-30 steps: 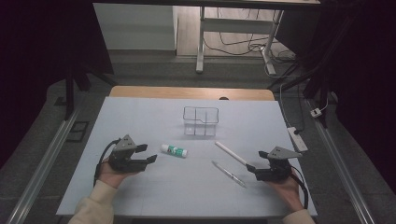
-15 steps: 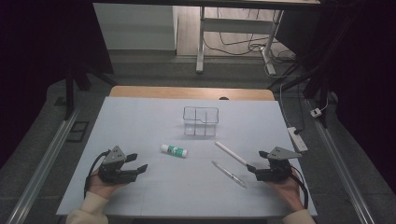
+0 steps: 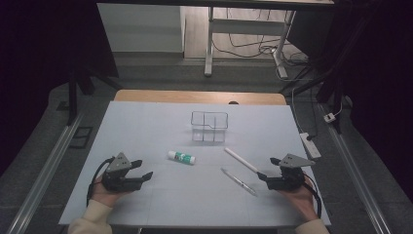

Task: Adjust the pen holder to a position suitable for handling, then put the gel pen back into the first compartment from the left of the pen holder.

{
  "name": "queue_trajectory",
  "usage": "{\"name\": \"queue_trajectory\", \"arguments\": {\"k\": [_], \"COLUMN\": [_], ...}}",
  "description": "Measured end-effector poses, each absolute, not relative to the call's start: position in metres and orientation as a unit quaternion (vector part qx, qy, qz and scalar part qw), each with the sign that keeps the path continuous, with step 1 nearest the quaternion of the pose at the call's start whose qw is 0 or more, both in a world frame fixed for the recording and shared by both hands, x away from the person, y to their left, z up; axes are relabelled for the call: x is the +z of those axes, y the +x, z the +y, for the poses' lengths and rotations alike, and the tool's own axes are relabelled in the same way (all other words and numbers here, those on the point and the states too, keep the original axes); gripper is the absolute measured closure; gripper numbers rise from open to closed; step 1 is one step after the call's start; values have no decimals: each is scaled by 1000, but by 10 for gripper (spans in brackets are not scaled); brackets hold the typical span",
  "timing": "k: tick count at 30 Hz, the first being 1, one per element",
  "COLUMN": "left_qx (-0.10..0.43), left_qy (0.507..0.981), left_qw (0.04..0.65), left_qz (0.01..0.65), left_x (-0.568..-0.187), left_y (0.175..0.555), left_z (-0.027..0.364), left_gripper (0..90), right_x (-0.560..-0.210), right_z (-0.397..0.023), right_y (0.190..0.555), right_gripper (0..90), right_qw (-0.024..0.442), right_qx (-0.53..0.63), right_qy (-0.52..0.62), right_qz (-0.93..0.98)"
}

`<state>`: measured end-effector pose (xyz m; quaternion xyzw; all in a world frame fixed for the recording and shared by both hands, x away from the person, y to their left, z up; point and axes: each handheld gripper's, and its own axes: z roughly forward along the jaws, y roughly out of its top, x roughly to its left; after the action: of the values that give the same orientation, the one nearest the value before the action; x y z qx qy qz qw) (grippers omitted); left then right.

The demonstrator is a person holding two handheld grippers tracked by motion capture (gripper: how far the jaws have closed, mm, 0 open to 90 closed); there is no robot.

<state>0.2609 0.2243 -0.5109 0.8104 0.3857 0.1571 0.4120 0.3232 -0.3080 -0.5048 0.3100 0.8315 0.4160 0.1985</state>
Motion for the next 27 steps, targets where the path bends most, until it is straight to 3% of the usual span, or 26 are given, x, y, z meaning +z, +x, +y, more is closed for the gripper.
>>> {"name": "queue_trajectory", "arguments": {"k": [17,27], "left_qx": [157,151], "left_qy": [808,816], "left_qw": [411,407], "left_qz": [392,380], "left_x": [-514,-514], "left_y": [262,262], "left_z": [229,223], "left_gripper": [353,352], "right_x": [-497,-481], "right_z": [-298,-270], "right_y": [321,324], "right_gripper": [212,250], "right_qw": [191,157], "right_qx": [416,404], "right_qy": [297,273], "right_qz": [838,859]}}
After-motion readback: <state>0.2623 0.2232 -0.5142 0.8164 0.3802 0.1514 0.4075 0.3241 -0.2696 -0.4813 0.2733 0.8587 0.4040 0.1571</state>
